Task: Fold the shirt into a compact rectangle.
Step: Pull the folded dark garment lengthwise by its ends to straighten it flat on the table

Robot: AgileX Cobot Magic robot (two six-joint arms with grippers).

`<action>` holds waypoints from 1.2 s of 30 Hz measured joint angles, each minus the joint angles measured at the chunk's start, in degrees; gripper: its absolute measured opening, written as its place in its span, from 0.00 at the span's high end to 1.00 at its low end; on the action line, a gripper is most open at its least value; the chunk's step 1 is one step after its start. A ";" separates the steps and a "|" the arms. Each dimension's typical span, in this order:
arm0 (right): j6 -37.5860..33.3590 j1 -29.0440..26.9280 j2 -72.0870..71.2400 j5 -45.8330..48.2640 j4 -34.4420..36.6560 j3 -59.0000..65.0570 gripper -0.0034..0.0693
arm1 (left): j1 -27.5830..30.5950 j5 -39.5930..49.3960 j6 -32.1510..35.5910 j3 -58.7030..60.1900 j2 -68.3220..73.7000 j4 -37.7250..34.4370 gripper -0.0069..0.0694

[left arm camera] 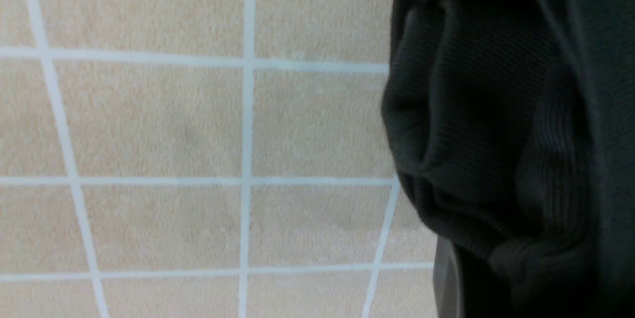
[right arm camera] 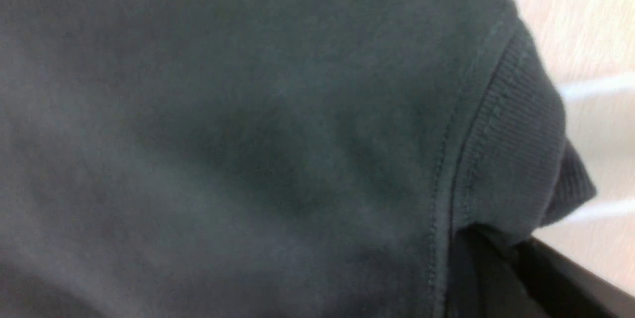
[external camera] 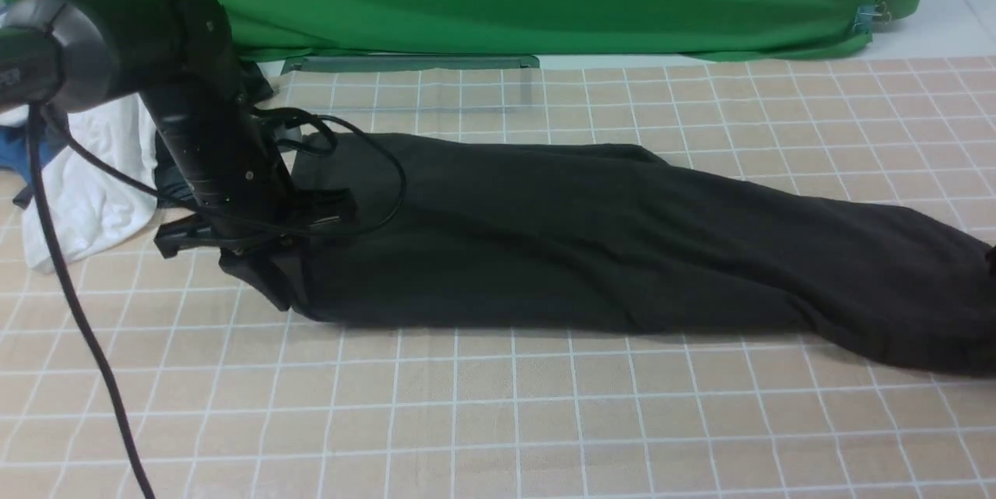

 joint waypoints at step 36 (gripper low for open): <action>10.79 0.00 -17.87 6.43 -13.71 13.72 0.88 | -0.09 -13.08 -2.57 47.06 -28.66 -6.75 0.82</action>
